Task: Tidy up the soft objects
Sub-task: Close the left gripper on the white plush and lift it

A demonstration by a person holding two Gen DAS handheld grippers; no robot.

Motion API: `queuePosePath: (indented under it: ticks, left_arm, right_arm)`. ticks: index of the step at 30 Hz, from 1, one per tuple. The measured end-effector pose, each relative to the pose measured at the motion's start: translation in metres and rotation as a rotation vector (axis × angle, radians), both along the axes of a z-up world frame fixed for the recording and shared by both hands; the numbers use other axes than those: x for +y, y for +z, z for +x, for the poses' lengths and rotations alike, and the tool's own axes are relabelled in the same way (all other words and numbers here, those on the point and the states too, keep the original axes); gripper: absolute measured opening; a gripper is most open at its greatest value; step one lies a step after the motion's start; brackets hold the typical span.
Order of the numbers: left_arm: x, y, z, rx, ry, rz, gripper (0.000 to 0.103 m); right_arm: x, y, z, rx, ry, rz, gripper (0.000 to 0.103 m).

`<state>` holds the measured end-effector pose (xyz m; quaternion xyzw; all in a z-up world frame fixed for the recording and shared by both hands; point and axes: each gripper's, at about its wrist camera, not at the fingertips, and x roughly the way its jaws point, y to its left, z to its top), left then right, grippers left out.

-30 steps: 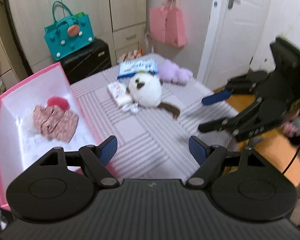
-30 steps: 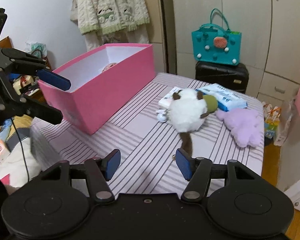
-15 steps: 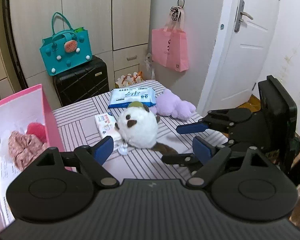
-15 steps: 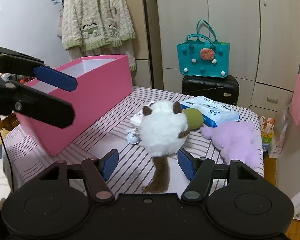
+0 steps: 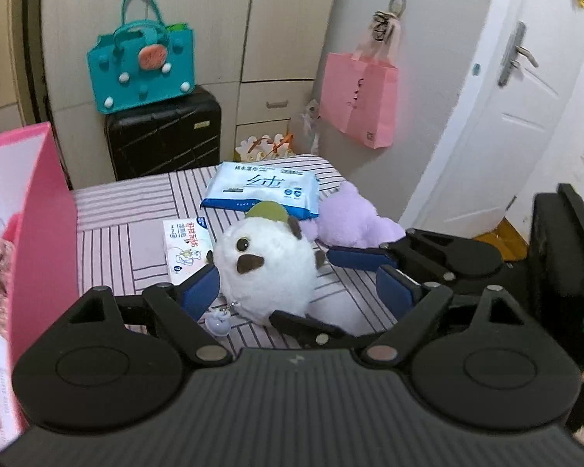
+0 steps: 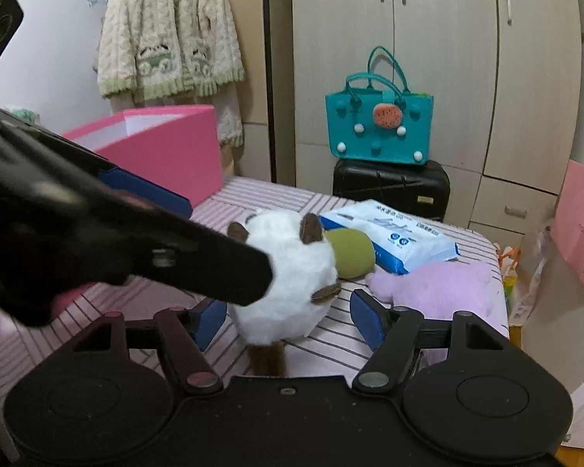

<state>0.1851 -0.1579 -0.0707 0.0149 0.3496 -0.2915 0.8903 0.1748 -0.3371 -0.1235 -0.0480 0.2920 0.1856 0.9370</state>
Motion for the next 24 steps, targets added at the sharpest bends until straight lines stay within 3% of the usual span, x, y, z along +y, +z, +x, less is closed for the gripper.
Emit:
queuePosePath:
  ticks: [3, 7, 13, 19, 24]
  left_arm:
    - [-0.003, -0.010, 0.009, 0.005, 0.031, -0.005, 0.086]
    - [-0.003, -0.019, 0.017, -0.005, 0.082, -0.001, 0.084]
    - [-0.003, -0.023, 0.022, -0.002, 0.089, -0.034, 0.081]
    - [-0.007, -0.035, 0.030, 0.041, 0.116, -0.022, 0.064]
    - [-0.006, -0.041, 0.027, 0.055, 0.136, -0.020, 0.058]
  right_arm:
    - [-0.001, -0.005, 0.006, 0.027, -0.005, 0.008, 0.074]
    - [-0.008, -0.007, 0.014, 0.067, -0.008, 0.105, 0.073]
    - [-0.003, -0.007, 0.015, 0.029, -0.004, 0.130, 0.068]
    - [0.007, -0.009, 0.009, -0.021, -0.016, 0.076, 0.062]
    - [0.007, -0.009, 0.005, -0.029, -0.036, 0.094, 0.059]
